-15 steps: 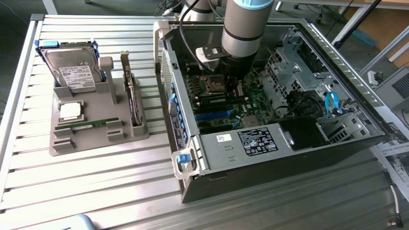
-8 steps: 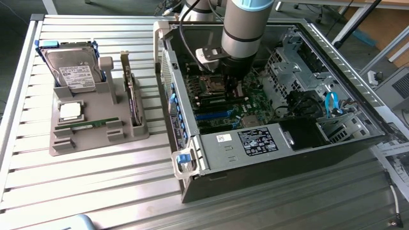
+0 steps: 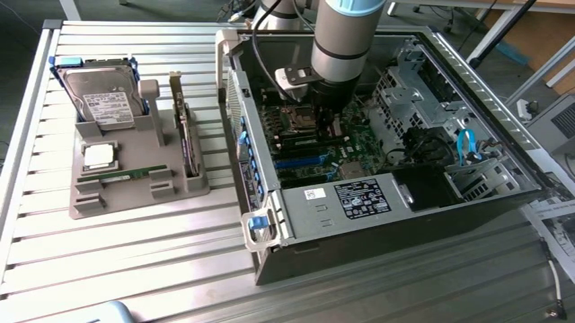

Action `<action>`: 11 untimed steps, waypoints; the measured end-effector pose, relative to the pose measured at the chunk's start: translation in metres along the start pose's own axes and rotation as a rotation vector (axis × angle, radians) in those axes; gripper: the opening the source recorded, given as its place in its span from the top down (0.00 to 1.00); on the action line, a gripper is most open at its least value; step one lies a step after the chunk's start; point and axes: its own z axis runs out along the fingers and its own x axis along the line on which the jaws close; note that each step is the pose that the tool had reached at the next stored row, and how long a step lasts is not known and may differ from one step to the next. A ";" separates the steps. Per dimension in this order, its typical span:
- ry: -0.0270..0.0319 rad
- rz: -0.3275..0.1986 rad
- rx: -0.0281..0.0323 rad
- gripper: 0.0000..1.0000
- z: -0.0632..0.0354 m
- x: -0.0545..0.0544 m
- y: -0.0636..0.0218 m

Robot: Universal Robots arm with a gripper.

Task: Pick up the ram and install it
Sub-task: 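Insert the ram into the slot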

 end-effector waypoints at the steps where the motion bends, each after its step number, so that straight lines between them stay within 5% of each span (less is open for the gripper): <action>1: 0.0000 0.000 0.0000 0.87 0.0000 0.000 0.0000; 6: 0.0000 0.000 0.0000 0.74 0.0000 0.000 0.0000; 11: 0.0020 0.000 0.0002 0.74 0.0002 0.000 0.0000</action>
